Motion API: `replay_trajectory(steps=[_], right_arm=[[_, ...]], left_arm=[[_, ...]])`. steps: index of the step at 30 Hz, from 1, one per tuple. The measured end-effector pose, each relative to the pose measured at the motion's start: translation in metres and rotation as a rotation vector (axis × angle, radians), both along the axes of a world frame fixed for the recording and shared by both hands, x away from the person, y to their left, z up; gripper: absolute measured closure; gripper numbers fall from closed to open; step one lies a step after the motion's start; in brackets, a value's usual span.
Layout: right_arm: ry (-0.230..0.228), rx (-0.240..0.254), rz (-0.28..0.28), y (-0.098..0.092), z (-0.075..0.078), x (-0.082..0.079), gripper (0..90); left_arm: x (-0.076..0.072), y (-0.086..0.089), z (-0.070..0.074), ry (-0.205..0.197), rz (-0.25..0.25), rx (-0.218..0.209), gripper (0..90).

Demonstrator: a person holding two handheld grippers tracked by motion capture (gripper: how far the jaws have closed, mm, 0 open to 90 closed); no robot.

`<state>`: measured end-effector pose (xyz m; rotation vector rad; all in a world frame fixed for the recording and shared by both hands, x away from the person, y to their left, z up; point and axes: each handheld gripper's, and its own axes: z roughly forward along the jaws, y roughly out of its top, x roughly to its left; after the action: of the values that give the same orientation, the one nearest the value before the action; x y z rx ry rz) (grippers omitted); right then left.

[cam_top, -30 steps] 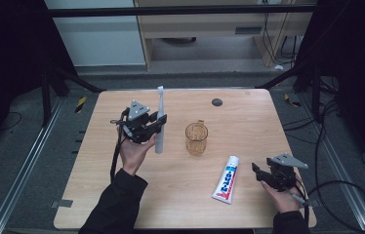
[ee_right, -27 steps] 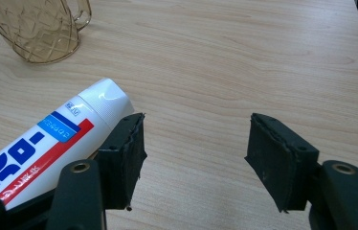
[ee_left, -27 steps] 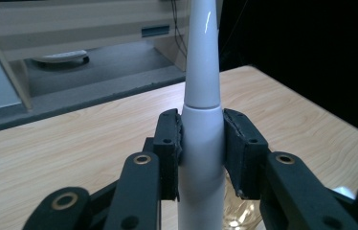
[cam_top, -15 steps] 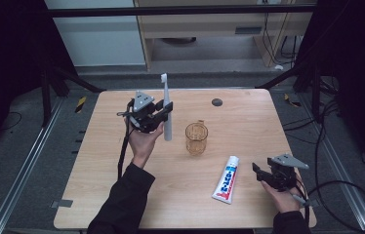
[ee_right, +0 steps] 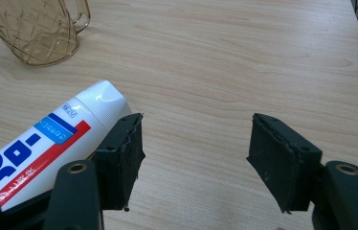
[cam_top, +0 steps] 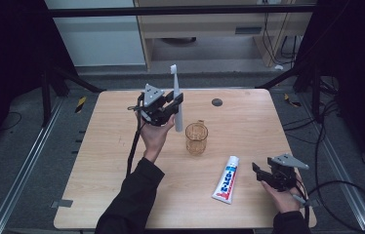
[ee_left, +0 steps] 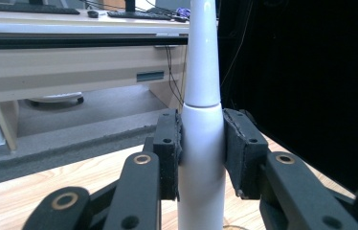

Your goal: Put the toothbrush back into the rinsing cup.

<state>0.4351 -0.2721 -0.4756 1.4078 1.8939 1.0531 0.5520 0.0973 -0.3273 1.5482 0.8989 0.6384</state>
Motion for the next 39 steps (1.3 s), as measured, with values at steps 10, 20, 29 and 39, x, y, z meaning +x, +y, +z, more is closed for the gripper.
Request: replay_trajectory(steps=[10, 20, 29, 39], right_arm=[[-0.007, 0.002, -0.004, -0.001, 0.0, 0.0, 35.6], [-0.01, 0.0, -0.001, -0.001, -0.001, 0.0, 35.4], [-0.019, -0.006, -0.002, -0.002, -0.001, 0.0, 35.3], [-0.014, -0.005, 0.0, -0.001, -0.001, 0.0, 35.3]], left_arm=[[0.005, -0.017, -0.006, -0.012, -0.026, -0.031, 67.9], [0.005, -0.027, -0.009, -0.026, -0.044, -0.021, 67.9], [0.005, -0.034, -0.016, -0.029, -0.062, -0.001, 67.9], [0.003, -0.034, -0.029, -0.022, -0.072, 0.003, 67.9]])
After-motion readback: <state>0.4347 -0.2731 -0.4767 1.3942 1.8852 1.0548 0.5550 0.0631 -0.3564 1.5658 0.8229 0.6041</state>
